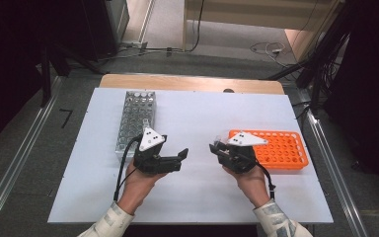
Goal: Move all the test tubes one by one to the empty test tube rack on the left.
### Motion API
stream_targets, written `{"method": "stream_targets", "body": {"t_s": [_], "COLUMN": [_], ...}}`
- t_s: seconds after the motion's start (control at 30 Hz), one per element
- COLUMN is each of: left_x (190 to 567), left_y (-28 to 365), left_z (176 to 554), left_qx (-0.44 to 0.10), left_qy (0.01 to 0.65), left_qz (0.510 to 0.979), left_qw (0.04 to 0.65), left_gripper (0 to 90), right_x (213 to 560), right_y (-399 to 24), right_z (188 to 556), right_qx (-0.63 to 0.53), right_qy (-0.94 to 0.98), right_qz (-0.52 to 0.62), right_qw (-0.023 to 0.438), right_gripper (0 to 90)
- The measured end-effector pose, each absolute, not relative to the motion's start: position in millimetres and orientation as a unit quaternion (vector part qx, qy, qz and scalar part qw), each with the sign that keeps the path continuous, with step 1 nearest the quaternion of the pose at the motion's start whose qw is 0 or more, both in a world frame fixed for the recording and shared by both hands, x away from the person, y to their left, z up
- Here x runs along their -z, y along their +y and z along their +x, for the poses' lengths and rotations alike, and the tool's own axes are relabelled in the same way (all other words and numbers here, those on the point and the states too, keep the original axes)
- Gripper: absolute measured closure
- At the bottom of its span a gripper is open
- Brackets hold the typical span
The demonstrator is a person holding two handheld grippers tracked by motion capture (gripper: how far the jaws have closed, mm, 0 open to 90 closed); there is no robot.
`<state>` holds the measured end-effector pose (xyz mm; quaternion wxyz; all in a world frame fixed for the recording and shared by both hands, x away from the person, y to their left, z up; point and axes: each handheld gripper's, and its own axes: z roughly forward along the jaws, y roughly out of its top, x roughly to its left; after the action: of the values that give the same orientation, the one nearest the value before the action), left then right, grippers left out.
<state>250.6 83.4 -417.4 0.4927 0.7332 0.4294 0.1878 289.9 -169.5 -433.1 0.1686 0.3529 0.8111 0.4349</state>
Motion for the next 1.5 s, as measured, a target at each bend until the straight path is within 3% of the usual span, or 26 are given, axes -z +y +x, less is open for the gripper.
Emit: {"method": "stream_targets", "body": {"t_s": [0.33, 0.73, 1.0, 1.3, 1.5], "left_x": [417, 423, 426, 426, 426], "left_y": [62, 56, 54, 55, 61], "left_z": [242, 240, 240, 242, 249], "left_qx": [-0.198, -0.200, -0.205, -0.207, -0.210], "left_qy": [0.387, 0.358, 0.357, 0.361, 0.375], "left_qz": [0.761, 0.772, 0.776, 0.775, 0.768], "left_qw": [0.481, 0.486, 0.478, 0.476, 0.474], "left_gripper": [16.0, 56.6, 73.8, 74.7, 74.7], "right_x": [448, 450, 450, 451, 451], "right_y": [-131, -117, -118, -118, -121], "right_z": [277, 269, 269, 270, 272], "right_qx": [-0.416, -0.421, -0.422, -0.423, -0.424], "right_qy": [0.845, 0.851, 0.851, 0.850, 0.848], "right_qz": [0.306, 0.289, 0.291, 0.294, 0.299], "right_qw": [0.138, 0.118, 0.116, 0.111, 0.112], "right_gripper": [72.9, 72.9, 73.0, 70.4, 55.5]}}
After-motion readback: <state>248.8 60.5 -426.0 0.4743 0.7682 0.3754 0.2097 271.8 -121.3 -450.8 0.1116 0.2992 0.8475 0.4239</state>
